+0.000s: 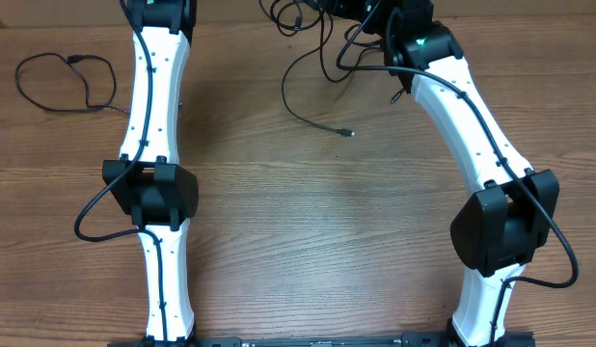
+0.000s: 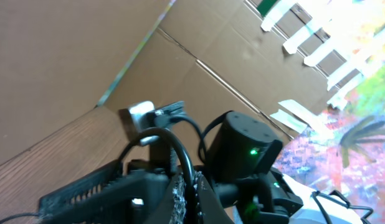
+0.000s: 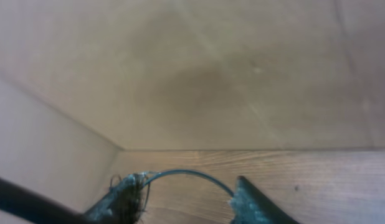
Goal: Untangle cables
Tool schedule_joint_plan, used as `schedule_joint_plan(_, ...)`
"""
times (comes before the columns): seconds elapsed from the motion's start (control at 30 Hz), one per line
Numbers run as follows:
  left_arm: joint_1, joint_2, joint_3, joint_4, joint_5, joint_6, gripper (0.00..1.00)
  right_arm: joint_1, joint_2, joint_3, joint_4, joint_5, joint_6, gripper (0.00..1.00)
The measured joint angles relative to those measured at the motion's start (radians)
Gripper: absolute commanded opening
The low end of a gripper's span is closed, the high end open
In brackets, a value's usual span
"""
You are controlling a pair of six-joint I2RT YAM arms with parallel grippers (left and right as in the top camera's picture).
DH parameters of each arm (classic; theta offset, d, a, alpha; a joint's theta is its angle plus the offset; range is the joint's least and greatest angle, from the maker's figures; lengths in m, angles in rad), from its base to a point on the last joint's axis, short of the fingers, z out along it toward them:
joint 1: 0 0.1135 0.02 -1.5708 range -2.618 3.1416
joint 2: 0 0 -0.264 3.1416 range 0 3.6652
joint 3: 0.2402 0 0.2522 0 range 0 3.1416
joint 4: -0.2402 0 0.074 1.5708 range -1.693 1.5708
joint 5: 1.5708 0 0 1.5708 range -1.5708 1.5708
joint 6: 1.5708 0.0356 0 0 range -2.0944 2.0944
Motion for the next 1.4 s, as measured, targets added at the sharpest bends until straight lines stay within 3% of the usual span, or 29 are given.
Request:
schedule_joint_plan(0.07,0.000,0.000,0.000,0.030,0.001,-0.021,0.04,0.005,0.005,0.000,-0.027,0.033,0.015,0.21)
schedule_joint_plan(0.17,0.003,0.002,-0.001,0.098,-0.003,-0.061,0.04,0.012,0.021,0.000,-0.087,0.087,0.026,0.19)
schedule_joint_plan(0.5,0.132,0.002,-0.002,0.423,-0.169,-0.264,0.04,0.016,0.080,-0.002,-0.558,0.219,0.034,0.25)
schedule_joint_plan(0.77,0.269,0.002,-0.002,0.471,-0.280,-0.371,0.04,-0.010,0.080,-0.032,-0.746,0.400,-0.008,0.25)
schedule_joint_plan(0.87,0.280,0.002,-0.002,0.472,-0.302,-0.388,0.04,-0.049,0.080,-0.051,-0.783,0.415,-0.029,0.34)
schedule_joint_plan(1.0,0.273,0.002,-0.002,0.473,-0.314,-0.394,0.04,-0.129,0.080,-0.041,-0.747,0.271,-0.089,0.49)
schedule_joint_plan(1.2,0.209,0.002,-0.002,0.470,-0.396,-0.385,0.04,-0.189,0.063,-0.005,-0.529,-0.238,-0.143,0.61)
schedule_joint_plan(1.4,0.084,0.002,-0.002,0.415,-0.482,-0.332,0.04,-0.115,0.037,0.002,-0.369,-0.396,-0.167,0.71)
